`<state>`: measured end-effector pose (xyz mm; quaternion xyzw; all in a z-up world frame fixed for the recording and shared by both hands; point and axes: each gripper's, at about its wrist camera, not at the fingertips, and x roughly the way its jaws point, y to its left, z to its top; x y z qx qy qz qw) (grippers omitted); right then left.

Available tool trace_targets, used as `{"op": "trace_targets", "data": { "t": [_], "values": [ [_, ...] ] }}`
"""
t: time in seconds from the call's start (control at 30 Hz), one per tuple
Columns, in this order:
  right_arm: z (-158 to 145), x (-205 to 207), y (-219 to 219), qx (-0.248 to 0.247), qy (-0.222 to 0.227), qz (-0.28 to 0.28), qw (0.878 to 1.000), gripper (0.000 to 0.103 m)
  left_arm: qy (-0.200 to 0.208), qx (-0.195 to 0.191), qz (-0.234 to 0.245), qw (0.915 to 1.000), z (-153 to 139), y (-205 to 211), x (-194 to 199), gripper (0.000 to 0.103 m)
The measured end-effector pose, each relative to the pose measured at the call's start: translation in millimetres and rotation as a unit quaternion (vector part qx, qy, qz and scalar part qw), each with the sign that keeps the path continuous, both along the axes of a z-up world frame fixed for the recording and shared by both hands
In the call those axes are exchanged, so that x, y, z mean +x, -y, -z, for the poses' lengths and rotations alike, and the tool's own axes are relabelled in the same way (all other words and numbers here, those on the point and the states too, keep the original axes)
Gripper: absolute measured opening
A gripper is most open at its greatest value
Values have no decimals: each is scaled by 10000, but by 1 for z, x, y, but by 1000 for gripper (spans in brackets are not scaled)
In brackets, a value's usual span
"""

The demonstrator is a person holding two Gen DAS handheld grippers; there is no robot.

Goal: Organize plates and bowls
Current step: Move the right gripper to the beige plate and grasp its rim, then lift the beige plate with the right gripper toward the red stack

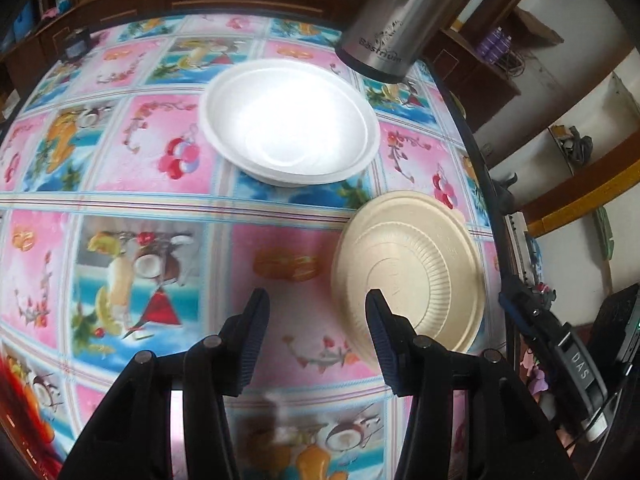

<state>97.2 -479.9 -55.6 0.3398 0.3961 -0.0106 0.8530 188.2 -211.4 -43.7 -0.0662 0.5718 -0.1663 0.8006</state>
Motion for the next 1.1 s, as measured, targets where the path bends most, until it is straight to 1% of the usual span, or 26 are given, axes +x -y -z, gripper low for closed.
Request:
{"op": "trace_targets", "data": {
  "t": [0.1,0.2,0.33,0.43,0.6,0.67,0.73,0.8,0.83,0.87,0.9,0.93,1.0,1.03,1.07,1.1],
  "values": [
    [2,-2,6,221,90,22,9997,52,85,-79,6,9999,0,7,6,50],
    [6,1,6,339,47,-25,9994,53,78,-114,129,9998,1,16,9,50],
    [12,8,0,491,-83,-188,9986,52,-4,-146,159,9998,6,24,13,50],
    [15,10,-3,542,-140,-230,9982,52,-116,-221,139,9996,12,26,16,50],
    [20,12,-4,641,-192,-257,9974,52,-269,-235,92,9993,19,27,18,50],
    [23,13,-5,720,-217,-271,9968,52,-264,-205,101,9994,19,29,18,50],
    [25,14,-6,750,-253,-306,9964,48,-256,-144,90,9995,20,31,18,50],
    [28,16,-8,775,-290,-314,9961,36,-264,-114,85,9996,22,32,18,48],
    [29,16,-9,791,-302,-319,9959,33,-252,-54,85,9996,23,33,18,48],
    [30,17,-10,784,-325,-338,9958,25,-238,-36,87,9997,24,34,18,48],
    [31,17,-11,759,-341,-343,9959,21,-215,-9,94,9997,24,34,17,46],
    [32,17,-11,759,-343,-325,9960,18,-193,5,110,9998,24,34,17,37],
    [34,17,-10,729,-379,-273,9962,12,-131,98,107,9998,24,34,17,29],
    [34,17,-10,692,-386,-241,9966,11,-124,89,95,9998,25,33,18,21],
    [34,17,-9,661,-387,-216,9968,10,-119,91,83,9999,26,31,18,16],
    [33,15,-8,619,-374,-174,9972,9,-109,95,71,9999,26,29,18,8]
  ]
}}
